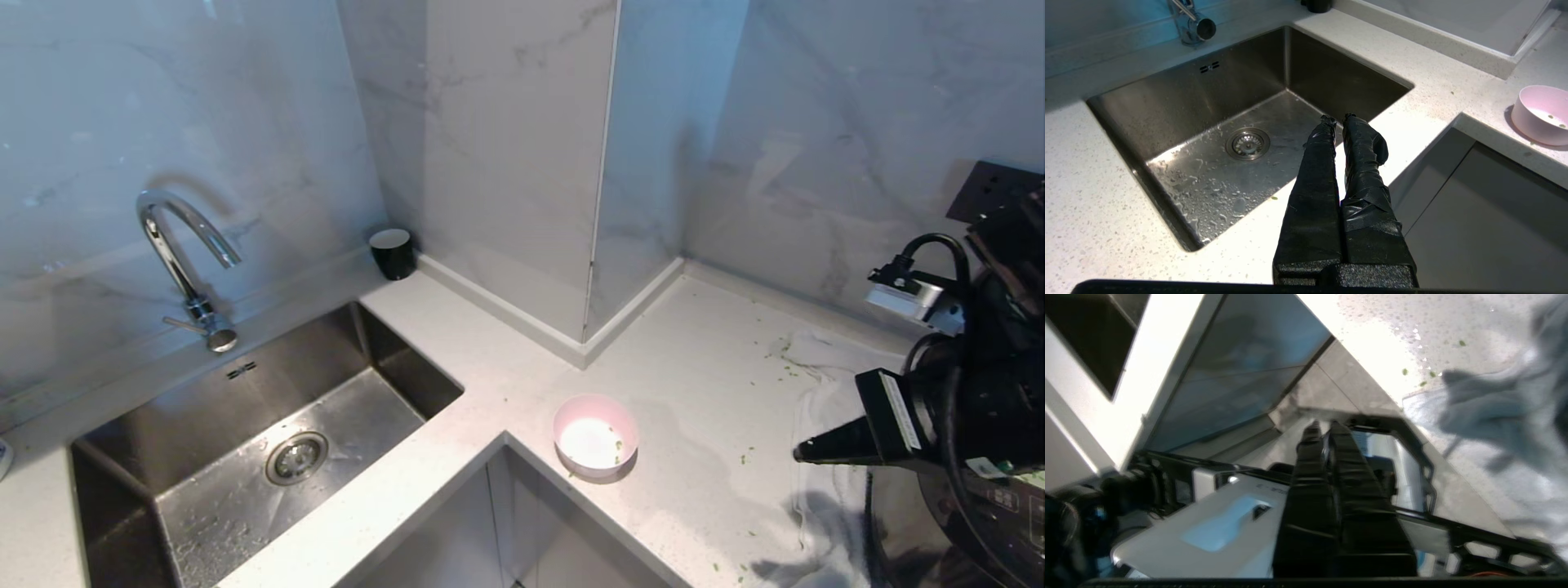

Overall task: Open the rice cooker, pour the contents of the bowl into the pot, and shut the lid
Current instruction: Turn on the tap

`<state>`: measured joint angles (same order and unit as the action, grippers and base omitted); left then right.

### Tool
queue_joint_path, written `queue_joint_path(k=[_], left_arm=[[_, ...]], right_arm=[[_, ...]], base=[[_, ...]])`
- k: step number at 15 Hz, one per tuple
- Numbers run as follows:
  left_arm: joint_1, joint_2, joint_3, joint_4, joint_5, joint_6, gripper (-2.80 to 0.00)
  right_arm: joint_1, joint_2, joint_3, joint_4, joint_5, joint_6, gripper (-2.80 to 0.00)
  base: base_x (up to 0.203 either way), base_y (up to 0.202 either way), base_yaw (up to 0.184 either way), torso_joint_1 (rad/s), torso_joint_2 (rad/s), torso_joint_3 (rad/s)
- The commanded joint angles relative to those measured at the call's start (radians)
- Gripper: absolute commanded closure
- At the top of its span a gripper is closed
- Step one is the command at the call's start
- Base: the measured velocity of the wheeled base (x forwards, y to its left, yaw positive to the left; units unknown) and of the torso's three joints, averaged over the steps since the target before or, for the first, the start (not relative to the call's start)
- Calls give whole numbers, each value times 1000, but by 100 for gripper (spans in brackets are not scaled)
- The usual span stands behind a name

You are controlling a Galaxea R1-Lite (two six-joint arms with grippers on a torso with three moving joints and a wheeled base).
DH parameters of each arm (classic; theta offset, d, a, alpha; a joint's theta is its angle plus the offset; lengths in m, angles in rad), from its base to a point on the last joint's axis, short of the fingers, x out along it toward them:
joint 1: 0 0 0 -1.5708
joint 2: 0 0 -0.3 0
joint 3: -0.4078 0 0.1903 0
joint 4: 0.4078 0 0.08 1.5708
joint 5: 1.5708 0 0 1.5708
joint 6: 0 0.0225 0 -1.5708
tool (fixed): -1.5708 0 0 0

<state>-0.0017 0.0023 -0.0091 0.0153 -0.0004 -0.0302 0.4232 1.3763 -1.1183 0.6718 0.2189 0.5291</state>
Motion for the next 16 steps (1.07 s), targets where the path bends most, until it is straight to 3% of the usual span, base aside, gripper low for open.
queue_joint_path(k=[1, 7, 10, 16], left_arm=[[0, 1, 0, 0, 0, 0, 0], [0, 1, 0, 0, 0, 0, 0], [0, 1, 0, 0, 0, 0, 0], [2, 1, 0, 0, 0, 3, 0]], right_arm=[[0, -76, 30, 3, -20, 4, 0], [-9, -316, 124, 3, -48, 7, 0], [-10, -420, 171, 3, -138, 8, 0], [-67, -651, 194, 13, -199, 17, 0]], base=[[0, 0, 0, 0, 0, 0], [0, 0, 0, 0, 0, 0], [0, 0, 0, 0, 0, 0], [0, 0, 0, 0, 0, 0]])
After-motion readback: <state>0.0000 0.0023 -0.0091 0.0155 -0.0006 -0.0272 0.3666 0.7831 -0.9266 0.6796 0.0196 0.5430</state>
